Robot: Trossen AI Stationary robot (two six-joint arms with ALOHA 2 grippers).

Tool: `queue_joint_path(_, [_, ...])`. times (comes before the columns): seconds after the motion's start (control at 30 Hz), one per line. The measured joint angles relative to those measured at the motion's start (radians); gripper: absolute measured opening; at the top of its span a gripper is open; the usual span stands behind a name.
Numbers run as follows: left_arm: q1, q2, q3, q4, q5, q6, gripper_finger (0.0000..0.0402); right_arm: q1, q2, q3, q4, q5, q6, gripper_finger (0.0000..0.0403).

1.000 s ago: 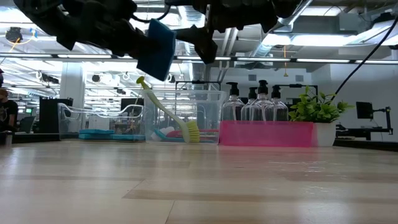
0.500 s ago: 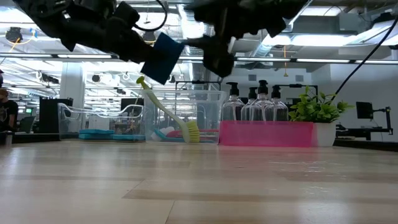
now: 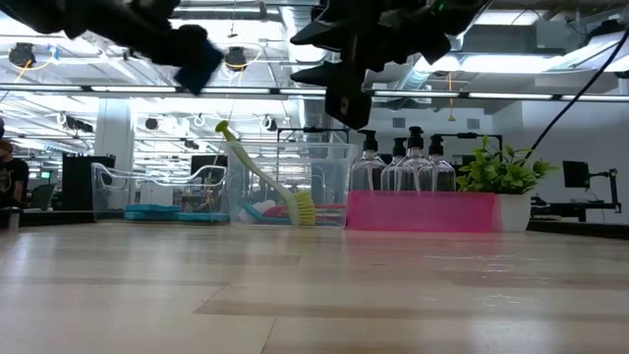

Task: Pick & Place Kitchen Sink Supplies
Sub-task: Put the blue sponge into the transparent bin

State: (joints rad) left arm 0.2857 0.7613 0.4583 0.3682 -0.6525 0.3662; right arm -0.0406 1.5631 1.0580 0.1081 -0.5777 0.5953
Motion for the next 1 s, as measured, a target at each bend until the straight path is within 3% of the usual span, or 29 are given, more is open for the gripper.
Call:
queue_joint_path(0.07, [0.009, -0.034, 0.0, -0.004, -0.193, 0.002, 0.0032, -0.002, 0.0, 0.0, 0.0, 0.009, 0.0, 0.015])
queue_joint_path(0.13, [0.023, -0.061, 0.0, -0.046, -0.316, 0.024, 0.0033, -0.003, 0.0, 0.0, 0.0, 0.024, -0.003, 0.0144])
queue_joint_path(0.3, [0.036, -0.069, 0.0, -0.192, -0.331, 0.043, 0.0033, -0.011, 0.0, 0.0, 0.004, 0.028, -0.01, 0.0132])
queue_joint_path(0.53, [0.091, -0.017, 0.0, -0.368, -0.151, -0.086, 0.0023, -0.014, 0.0, 0.0, 0.004, 0.036, -0.01, 0.0123])
queue_joint_path(0.83, [0.404, 0.082, 0.0, -0.528, 0.328, -0.329, 0.002, -0.004, 0.0, 0.0, -0.001, 0.033, -0.021, 0.0123])
queue_joint_path(1.0, [0.52, 0.178, 0.0, -0.519, 0.365, -0.367, 0.0024, -0.008, 0.0, 0.0, -0.004, 0.035, -0.029, 0.0122])
